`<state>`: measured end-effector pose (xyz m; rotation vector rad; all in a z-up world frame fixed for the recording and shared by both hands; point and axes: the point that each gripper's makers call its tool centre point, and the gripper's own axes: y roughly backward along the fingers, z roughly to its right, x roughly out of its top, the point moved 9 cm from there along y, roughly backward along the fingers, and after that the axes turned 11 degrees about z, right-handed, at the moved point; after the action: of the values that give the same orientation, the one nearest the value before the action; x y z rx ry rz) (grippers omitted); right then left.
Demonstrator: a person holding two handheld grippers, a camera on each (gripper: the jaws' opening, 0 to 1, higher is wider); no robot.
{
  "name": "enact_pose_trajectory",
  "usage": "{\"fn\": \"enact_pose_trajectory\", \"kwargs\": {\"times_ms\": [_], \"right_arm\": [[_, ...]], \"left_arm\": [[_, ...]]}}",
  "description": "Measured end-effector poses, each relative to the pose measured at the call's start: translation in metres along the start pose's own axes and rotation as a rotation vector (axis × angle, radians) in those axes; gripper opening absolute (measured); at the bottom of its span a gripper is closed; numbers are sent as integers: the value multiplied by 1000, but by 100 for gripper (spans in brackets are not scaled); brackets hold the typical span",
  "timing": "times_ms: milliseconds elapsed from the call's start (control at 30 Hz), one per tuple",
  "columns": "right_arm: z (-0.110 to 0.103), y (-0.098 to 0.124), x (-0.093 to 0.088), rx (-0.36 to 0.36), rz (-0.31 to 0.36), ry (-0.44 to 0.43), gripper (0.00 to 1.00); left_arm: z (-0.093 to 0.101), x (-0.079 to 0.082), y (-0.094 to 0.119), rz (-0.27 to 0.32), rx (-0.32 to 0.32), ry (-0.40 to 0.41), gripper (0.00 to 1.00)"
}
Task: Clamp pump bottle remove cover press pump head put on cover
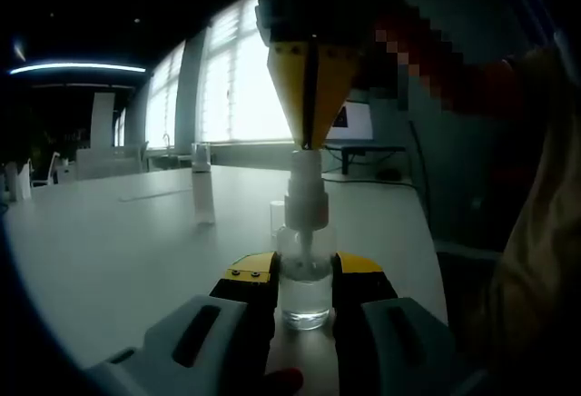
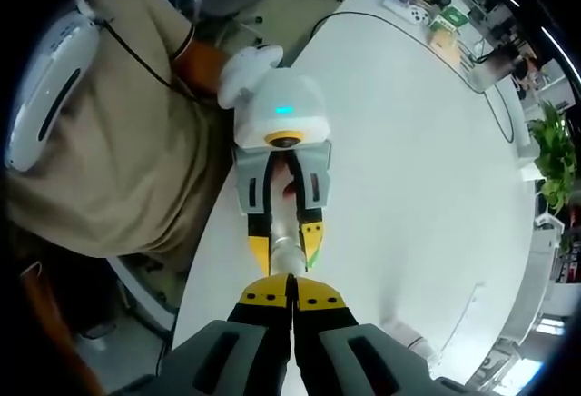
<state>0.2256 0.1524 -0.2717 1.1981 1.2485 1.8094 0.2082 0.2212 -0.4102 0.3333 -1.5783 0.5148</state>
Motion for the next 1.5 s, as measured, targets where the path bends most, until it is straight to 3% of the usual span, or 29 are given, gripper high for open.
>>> {"fn": "enact_pose_trajectory", "kwargs": {"times_ms": [1500], "right_arm": [[0, -7, 0, 11, -34, -18, 0]], "left_arm": [[-1, -1, 0, -1, 0, -2, 14]]}}
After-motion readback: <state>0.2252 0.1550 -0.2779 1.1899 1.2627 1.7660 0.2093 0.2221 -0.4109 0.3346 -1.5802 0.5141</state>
